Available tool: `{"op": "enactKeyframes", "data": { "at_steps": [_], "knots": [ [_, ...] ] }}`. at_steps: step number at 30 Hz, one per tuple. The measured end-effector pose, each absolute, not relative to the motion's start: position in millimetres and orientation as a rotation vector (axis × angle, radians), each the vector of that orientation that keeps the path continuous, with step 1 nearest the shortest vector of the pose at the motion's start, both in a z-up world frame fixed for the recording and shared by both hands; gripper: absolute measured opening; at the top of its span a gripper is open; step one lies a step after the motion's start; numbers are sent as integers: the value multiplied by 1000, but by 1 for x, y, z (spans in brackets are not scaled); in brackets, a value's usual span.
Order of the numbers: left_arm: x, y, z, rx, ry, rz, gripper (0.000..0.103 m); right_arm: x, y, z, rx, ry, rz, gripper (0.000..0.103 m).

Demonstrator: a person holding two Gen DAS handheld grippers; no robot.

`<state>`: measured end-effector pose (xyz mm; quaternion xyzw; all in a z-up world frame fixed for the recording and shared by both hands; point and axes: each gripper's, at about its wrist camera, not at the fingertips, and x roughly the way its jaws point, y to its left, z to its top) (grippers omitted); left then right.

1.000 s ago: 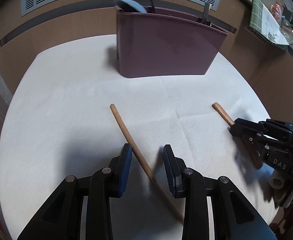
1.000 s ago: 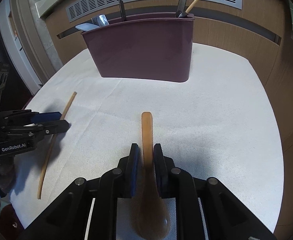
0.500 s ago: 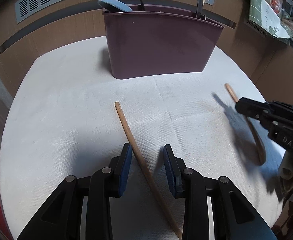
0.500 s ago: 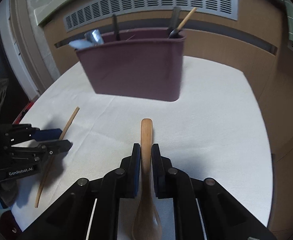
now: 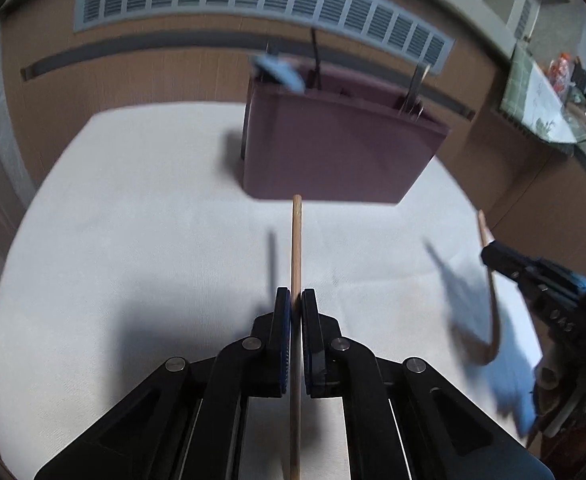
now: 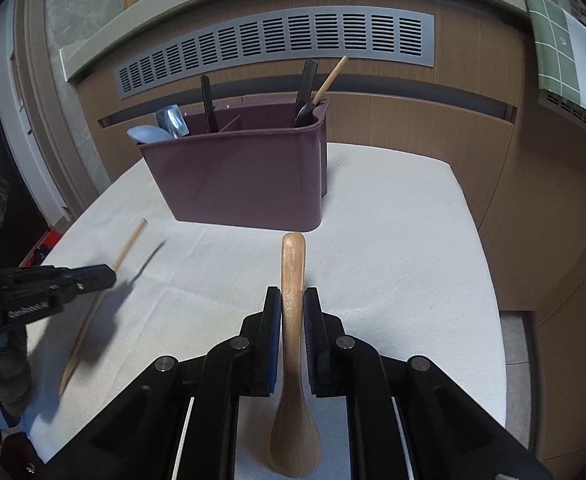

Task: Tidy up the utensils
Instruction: 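Lower chopstick into caddy with left tool while right tool drops wooden spoon in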

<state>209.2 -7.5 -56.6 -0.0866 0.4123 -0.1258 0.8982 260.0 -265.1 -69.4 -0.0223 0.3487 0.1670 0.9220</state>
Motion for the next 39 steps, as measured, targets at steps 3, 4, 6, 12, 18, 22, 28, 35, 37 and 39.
{"op": "enactKeyframes", "data": {
  "at_steps": [3,4,6,12,18,22,28,35,37,39],
  "knots": [
    [200,-4,-34,-204,792,-291,5,259,-269,-64,-20,699,355,10],
    [198,-2,-28,-217,780,-303,5,258,-271,-61,-7,689,364,10],
    [192,0,-12,-246,734,-334,5,256,-272,-56,11,671,383,10],
    [187,1,92,-234,407,-386,5,254,-267,16,17,487,420,10],
    [206,-7,172,-181,167,-345,5,251,-253,119,-48,210,410,10],
    [231,-10,181,-178,156,-307,5,266,-239,147,-93,158,391,10],
    [261,-10,158,-191,155,-263,5,293,-226,144,-102,193,389,10],
    [305,-6,108,-231,263,-260,5,339,-221,97,-82,347,406,10],
    [315,-3,91,-256,307,-274,5,352,-219,79,-84,401,400,10],
    [328,-2,73,-278,363,-292,5,366,-217,60,-73,464,405,10]
  ]
}}
